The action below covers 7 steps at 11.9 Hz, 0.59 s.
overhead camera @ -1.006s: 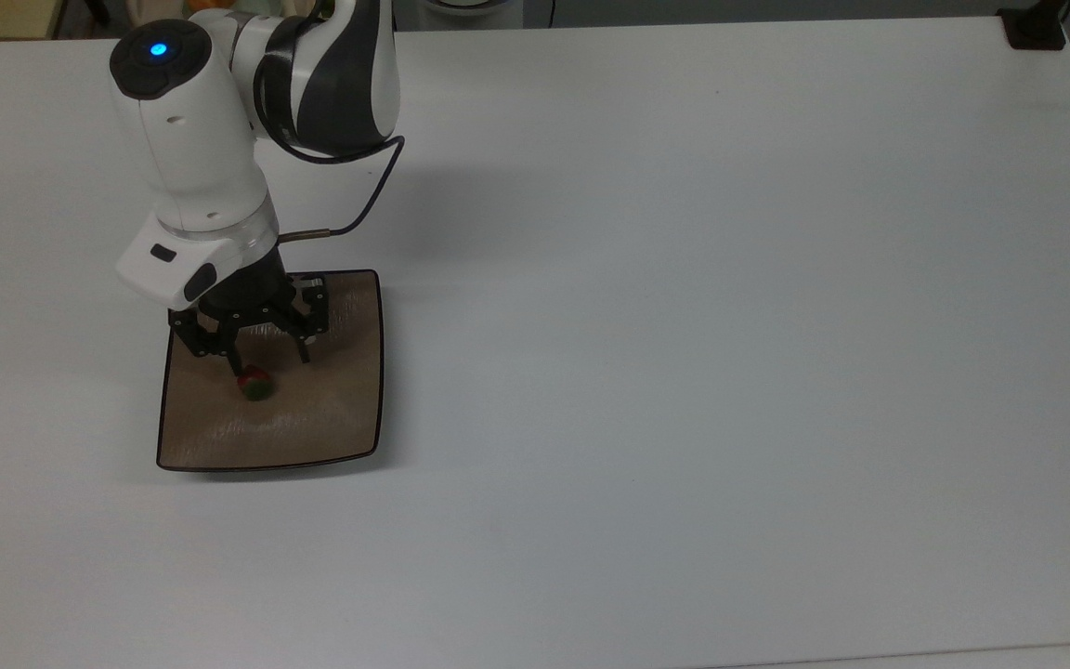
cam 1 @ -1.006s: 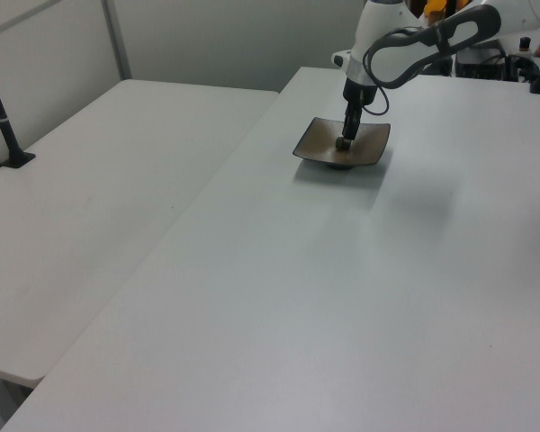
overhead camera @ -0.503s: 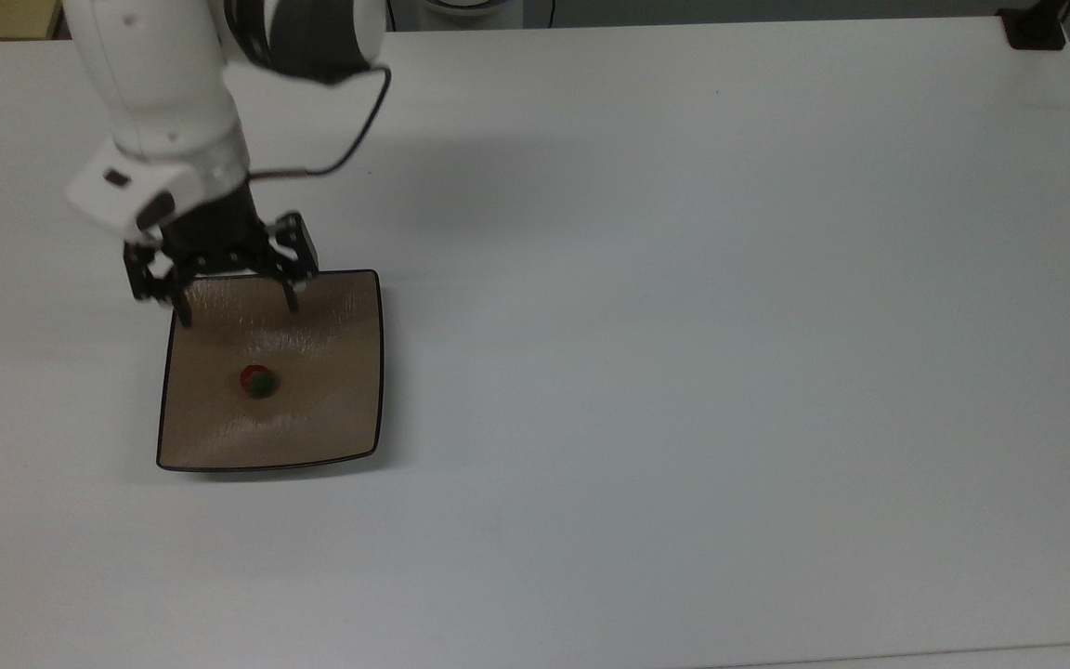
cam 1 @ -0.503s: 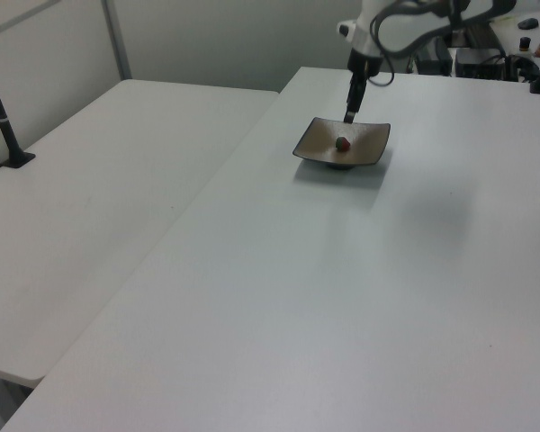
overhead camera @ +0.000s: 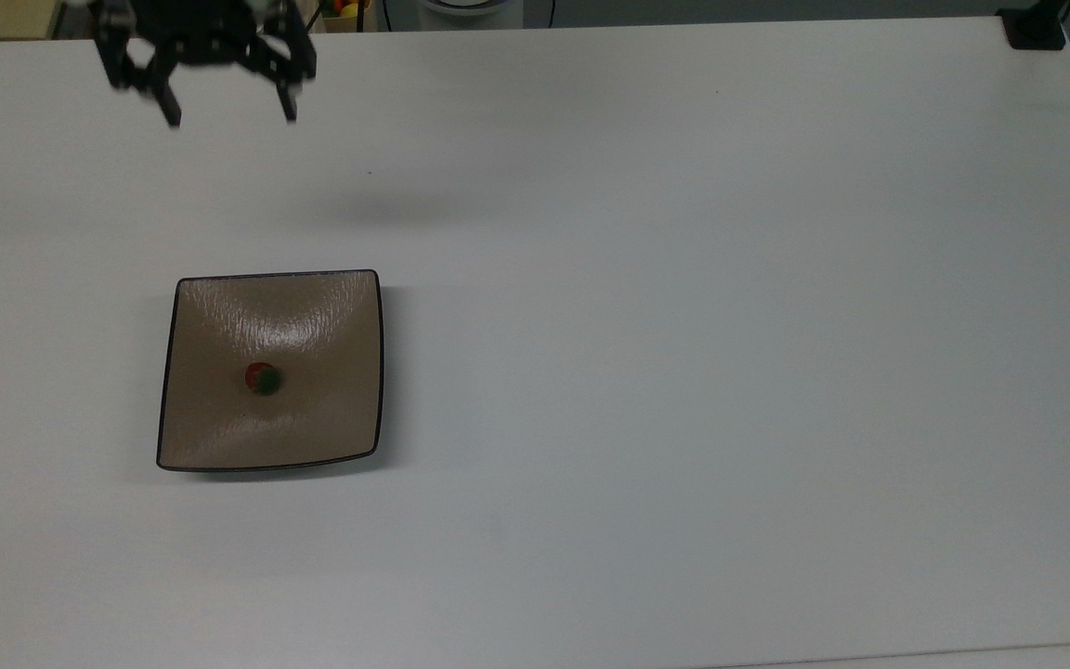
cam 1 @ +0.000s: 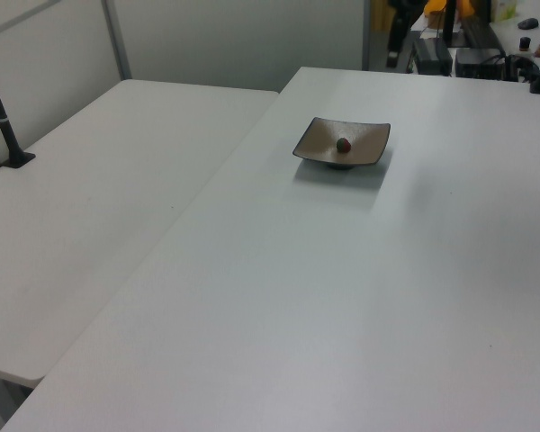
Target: Strawberries on a ceramic plate
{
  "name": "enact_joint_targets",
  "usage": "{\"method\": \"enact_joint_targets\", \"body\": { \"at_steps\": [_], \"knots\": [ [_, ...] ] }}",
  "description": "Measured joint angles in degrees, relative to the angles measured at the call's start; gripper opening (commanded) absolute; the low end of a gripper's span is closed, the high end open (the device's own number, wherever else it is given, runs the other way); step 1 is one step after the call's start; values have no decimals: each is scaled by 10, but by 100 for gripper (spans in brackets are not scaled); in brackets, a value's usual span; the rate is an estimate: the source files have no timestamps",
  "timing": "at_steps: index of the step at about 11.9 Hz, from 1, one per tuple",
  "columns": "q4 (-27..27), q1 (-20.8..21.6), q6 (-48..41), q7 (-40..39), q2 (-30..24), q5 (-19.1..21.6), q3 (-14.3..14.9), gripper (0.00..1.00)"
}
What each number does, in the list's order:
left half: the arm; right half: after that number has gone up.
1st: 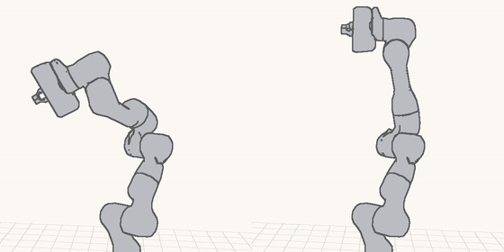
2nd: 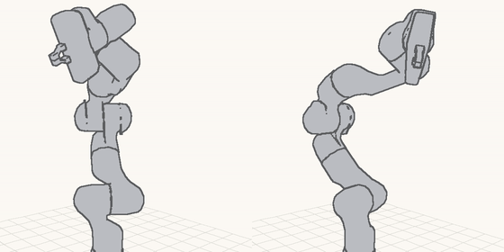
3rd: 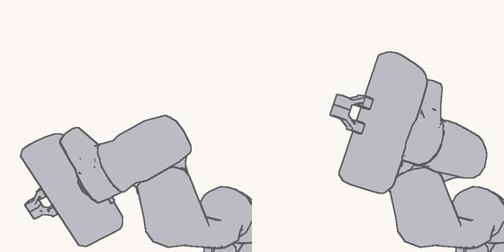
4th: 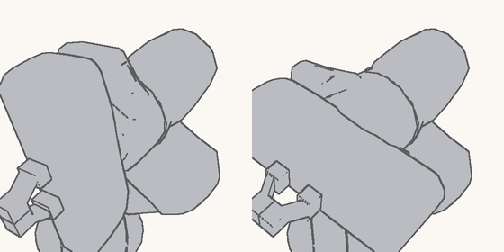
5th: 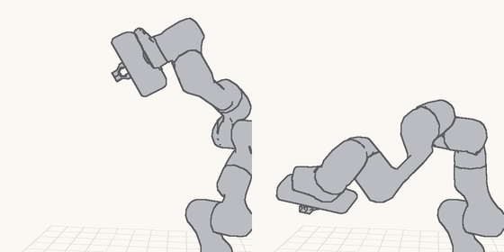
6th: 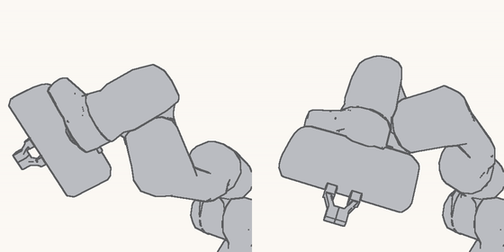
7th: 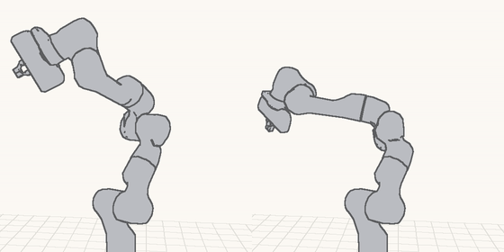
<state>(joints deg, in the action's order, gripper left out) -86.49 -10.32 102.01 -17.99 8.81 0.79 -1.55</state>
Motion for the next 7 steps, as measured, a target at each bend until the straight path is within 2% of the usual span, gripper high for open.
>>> {"method": "enact_joint_targets", "body": {
  "at_steps": [3, 7],
  "knots": [
    [-2, 11, -92, 56, -60, 3, -1, 100],
    [-16, 107, -122, 132, -83, 5, -3, 100]
  ]
}}
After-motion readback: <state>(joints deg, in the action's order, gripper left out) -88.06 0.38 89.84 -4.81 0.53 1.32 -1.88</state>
